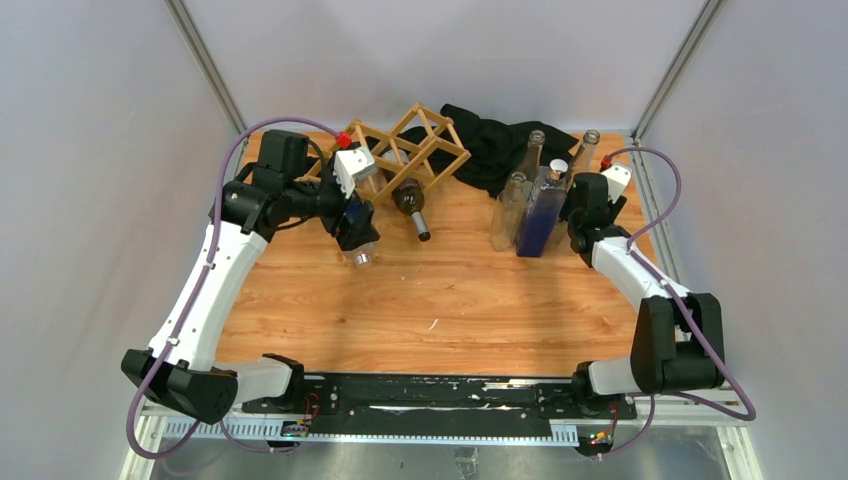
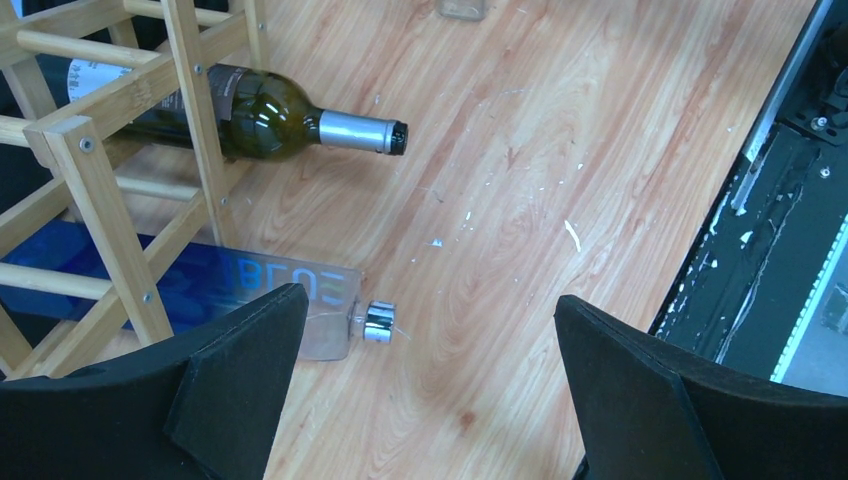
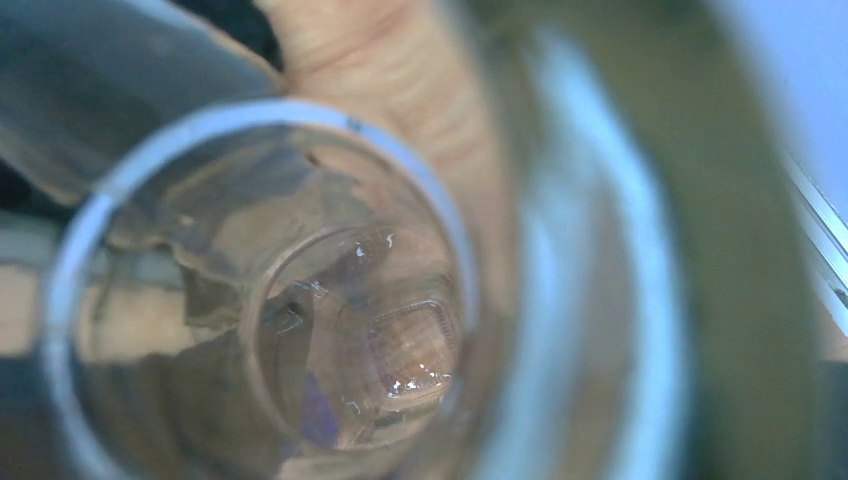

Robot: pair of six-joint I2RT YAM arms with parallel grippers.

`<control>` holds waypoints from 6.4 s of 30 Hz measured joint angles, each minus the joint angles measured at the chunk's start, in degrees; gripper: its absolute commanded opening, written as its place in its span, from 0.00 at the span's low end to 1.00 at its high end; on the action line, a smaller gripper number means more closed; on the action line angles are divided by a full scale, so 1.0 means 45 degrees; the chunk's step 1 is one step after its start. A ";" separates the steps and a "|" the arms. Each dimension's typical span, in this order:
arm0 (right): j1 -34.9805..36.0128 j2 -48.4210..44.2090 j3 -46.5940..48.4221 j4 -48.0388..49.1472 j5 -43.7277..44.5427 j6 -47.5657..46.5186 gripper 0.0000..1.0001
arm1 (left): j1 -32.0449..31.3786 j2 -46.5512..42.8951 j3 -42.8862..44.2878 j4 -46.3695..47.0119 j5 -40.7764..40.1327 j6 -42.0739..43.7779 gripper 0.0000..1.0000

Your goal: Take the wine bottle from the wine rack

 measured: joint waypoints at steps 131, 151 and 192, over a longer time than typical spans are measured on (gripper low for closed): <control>1.0273 0.4561 0.4629 0.0151 -0.9622 0.4828 0.00 | 0.3852 -0.1933 -0.4765 -0.0068 0.1307 1.0195 1.00; 1.0593 0.0835 0.3468 -0.3143 -1.0292 0.4439 0.00 | 0.0034 -0.3745 -0.6280 -0.0019 -0.0913 1.2512 1.00; 1.0316 0.0296 0.5489 -0.5416 -1.2915 0.4488 0.89 | -0.1273 -0.5357 -0.9044 0.2744 -0.1632 1.0205 0.00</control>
